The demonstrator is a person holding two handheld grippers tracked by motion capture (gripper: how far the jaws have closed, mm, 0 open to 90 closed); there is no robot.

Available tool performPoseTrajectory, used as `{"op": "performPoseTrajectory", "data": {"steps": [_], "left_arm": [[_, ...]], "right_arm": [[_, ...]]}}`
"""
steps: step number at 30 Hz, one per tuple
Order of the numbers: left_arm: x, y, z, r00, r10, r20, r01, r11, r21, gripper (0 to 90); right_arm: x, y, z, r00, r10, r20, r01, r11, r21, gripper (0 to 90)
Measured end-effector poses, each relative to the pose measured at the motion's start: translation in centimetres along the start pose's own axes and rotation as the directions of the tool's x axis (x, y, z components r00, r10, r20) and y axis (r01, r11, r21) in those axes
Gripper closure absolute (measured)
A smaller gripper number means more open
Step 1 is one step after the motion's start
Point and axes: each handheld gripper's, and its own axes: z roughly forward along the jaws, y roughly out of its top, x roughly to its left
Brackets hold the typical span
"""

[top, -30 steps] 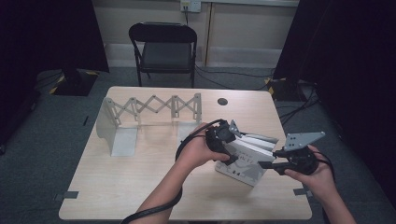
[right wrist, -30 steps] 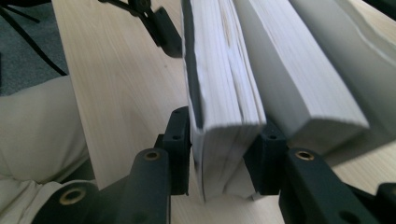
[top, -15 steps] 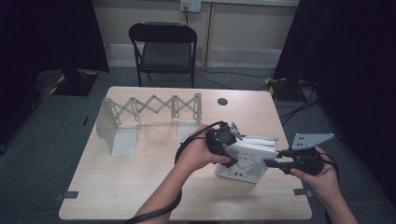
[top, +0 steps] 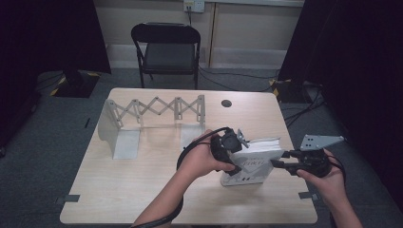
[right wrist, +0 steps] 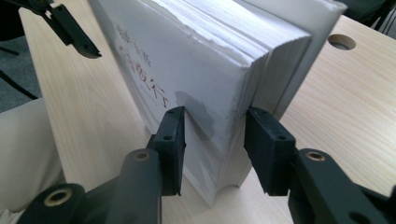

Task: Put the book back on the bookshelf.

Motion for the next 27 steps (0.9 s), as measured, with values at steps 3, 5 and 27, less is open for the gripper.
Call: {"op": "performPoseTrajectory", "data": {"steps": [3,5,27], "left_arm": [[-0.1,0.3,0.0,0.9999,0.008,-0.007,-0.008,0.9999,0.008,36.1],[0.0,0.5,0.0,1.0000,-0.001,-0.004,0.001,1.0000,0.005,36.6],[0.6,3.9,0.6,0.9996,0.027,0.011,-0.027,0.9994,0.024,40.2]], "right_arm": [[-0.1,-0.2,0.1,1.0000,0.002,-0.007,-0.002,1.000,0.002,57.8],[0.0,-0.3,0.2,1.0000,0.001,-0.003,-0.001,1.000,0.006,56.0],[0.5,-1.3,1.4,0.9999,0.011,-0.002,-0.011,1.000,0.025,46.5]]}}
